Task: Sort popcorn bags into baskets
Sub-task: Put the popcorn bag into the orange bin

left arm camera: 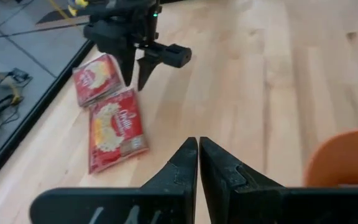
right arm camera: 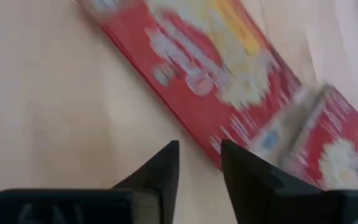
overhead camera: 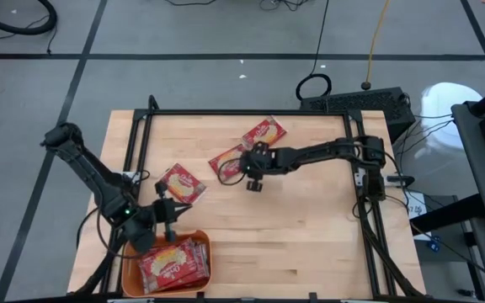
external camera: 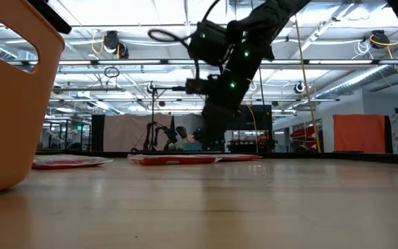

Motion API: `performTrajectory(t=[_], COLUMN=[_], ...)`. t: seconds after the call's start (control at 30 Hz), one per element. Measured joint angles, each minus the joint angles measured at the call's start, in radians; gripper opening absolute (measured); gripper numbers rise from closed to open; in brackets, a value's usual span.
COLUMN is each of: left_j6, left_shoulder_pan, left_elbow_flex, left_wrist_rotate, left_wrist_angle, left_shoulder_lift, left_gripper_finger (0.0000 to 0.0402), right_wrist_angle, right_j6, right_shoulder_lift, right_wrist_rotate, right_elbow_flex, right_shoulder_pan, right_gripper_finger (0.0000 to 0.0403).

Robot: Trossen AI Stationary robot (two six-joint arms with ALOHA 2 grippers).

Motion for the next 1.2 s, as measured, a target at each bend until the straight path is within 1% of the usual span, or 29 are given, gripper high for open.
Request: performTrajectory(t=[0.1,0.17,0.2,0.33,0.4,0.5,0.67,0.77,0.83,1.0,1.03,1.07,1.2], left_j6=[0.015,0.031,0.037,0.057,0.063,0.082,0.142,0.153,0.167,0.192,0.192,0.191,0.192], left_shoulder_pan=[0.028,0.047,0.056,0.095,0.113,0.138,0.183,0.205,0.214,0.241,0.247,0.253,0.288], left_elbow_flex=[-0.001,-0.001,-0.001,-0.001,-0.001,-0.001,-0.001,-0.001,-0.001,-0.001,-0.001,-0.001,-0.001], left_wrist_rotate=[0.0,0.001,0.004,0.029,0.035,0.037,0.091,0.111,0.126,0.139,0.139,0.139,0.139], left_wrist_angle=[0.001,0.002,0.003,0.007,0.007,0.011,0.059,0.08,0.089,0.11,0.11,0.109,0.106], left_shoulder_lift=[0.0,0.0,0.0,0.0,0.0,0.0,0.0,0.0,0.0,0.0,0.0,0.0,0.007], left_gripper_finger=[0.0024,0.0024,0.0024,0.0024,0.0024,0.0024,0.0024,0.0024,0.0024,0.0024,0.0024,0.0024,0.0024], right_wrist_angle=[-0.043,-0.035,-0.027,-0.001,0.018,0.133,0.275,0.285,0.282,0.283,0.282,0.283,0.295], right_j6=[-0.071,-0.117,-0.131,-0.144,-0.148,-0.158,-0.165,-0.154,-0.135,-0.098,-0.089,-0.077,-0.01], right_shoulder_lift=[0.0,0.0,0.0,0.0,0.0,-0.002,-0.004,-0.004,-0.005,-0.005,-0.004,-0.005,-0.024], right_wrist_rotate=[-0.034,-0.074,-0.077,-0.08,-0.111,-0.156,-0.17,-0.207,-0.209,-0.21,-0.207,-0.204,-0.199], right_elbow_flex=[-0.001,-0.013,-0.024,-0.064,-0.085,-0.134,-0.198,-0.212,-0.224,-0.238,-0.238,-0.239,-0.242], right_shoulder_pan=[-0.036,-0.058,-0.068,-0.1,-0.118,-0.138,-0.151,-0.157,-0.157,-0.146,-0.141,-0.133,-0.098], right_gripper_finger=[0.0132,0.0144,0.0149,0.0163,0.0166,0.0166,0.0158,0.0139,0.0116,0.0027,0.0015,0.0008,0.001])
